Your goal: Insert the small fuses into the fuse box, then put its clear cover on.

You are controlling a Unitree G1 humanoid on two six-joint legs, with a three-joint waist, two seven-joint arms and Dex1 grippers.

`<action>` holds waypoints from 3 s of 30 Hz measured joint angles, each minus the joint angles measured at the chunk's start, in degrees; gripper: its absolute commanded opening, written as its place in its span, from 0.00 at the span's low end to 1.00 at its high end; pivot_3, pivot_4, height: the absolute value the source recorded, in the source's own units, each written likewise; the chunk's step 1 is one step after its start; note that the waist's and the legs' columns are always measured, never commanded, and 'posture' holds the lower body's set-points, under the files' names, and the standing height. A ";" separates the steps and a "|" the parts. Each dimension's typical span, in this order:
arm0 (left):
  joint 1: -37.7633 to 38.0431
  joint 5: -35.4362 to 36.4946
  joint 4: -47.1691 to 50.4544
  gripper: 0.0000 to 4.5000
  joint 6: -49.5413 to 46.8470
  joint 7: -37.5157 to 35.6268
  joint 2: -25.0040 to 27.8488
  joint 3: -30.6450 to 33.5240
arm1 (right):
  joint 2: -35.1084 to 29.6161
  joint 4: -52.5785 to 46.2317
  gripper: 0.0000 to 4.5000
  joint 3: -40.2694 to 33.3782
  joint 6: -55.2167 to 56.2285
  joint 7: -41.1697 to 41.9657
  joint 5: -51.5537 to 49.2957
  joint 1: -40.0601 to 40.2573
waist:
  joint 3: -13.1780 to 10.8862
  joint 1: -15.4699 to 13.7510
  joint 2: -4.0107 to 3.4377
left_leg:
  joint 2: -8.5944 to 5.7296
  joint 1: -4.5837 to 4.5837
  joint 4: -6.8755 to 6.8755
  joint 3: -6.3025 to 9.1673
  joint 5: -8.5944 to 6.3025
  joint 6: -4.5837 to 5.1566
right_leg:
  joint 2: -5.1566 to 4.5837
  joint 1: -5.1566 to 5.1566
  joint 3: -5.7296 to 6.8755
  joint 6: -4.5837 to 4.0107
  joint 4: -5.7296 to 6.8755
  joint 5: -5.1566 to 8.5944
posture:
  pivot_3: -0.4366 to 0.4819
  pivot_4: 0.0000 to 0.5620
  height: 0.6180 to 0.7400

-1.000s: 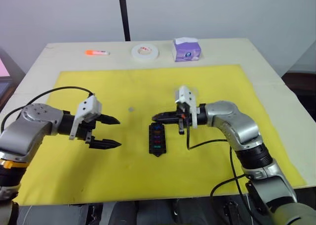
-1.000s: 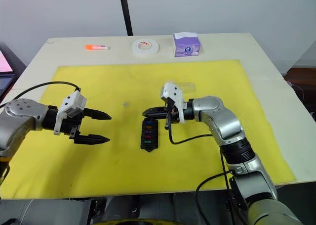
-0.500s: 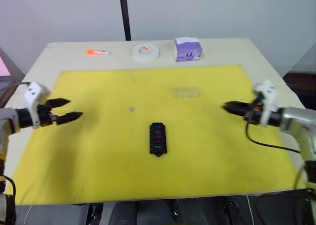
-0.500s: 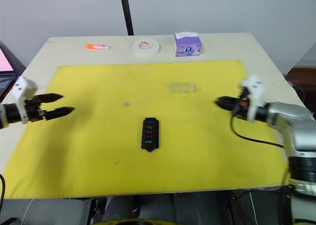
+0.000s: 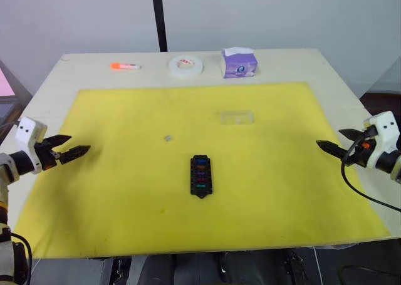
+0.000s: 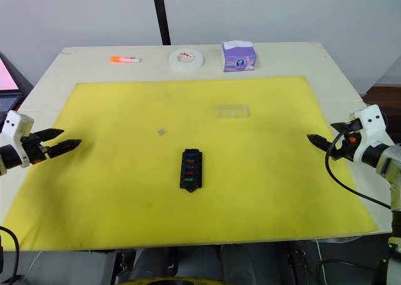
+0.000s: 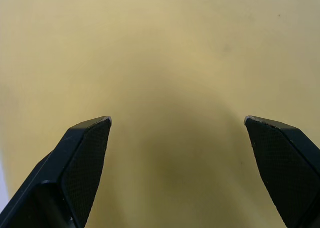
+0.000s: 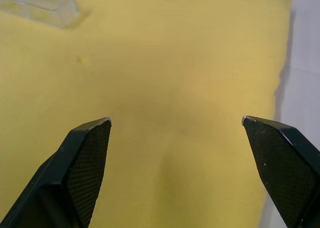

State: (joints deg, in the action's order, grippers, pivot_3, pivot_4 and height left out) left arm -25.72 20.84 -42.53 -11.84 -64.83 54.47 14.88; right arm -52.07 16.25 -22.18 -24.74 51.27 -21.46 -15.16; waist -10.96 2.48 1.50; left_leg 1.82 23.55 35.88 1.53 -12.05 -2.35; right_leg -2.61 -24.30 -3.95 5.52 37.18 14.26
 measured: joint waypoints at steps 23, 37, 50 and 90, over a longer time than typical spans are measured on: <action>-17.43 -5.47 -3.43 1.00 -0.42 -4.55 -3.95 -7.47 | 4.13 -5.70 0.99 12.15 -9.11 -0.75 -0.12 -15.80 | -0.01 0.41 0.00 | 0.03 0.01 0.05 0.06 0.00 0.00 | 0.15 -0.02 -0.01 0.18 0.08 -0.09 | 0.48 0.27 1.00; -29.19 -13.59 -19.32 1.00 4.85 -14.03 -17.05 -16.47 | 15.46 -34.08 0.99 29.07 -29.75 -3.14 -7.06 -24.61 | 0.00 -1.20 0.00 | -0.07 0.83 0.40 0.31 0.00 0.00 | 0.03 -0.36 0.22 0.42 0.03 -0.11 | 0.48 0.27 1.00; -31.01 -15.72 -20.47 0.91 6.37 -16.62 -24.93 -17.46 | 15.02 -38.78 1.00 30.80 -32.85 -5.96 -8.61 -21.68 | 0.01 -1.41 -0.01 | -0.05 0.75 0.38 0.34 0.01 0.01 | 0.07 -0.36 0.22 0.39 0.08 -0.16 | 0.48 0.27 1.00; -27.00 -7.43 -15.58 0.01 -10.51 -17.19 -28.77 -6.83 | 19.54 -35.75 1.00 21.25 -39.19 -13.84 -15.15 -22.86 | 0.02 -1.25 -0.04 | -0.03 0.71 0.36 0.39 0.01 0.01 | 0.08 -0.28 0.23 0.42 0.10 -0.17 | 0.48 0.27 1.00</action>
State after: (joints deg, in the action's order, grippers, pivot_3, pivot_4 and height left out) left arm -52.72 13.41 -58.11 -22.35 -82.02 25.70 8.05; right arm -32.54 -19.50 -0.93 -63.93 37.43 -36.61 -38.02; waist -10.94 1.23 1.46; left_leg 1.79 24.26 36.24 1.92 -12.04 -2.34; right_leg -2.53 -24.57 -3.72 5.94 37.27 14.08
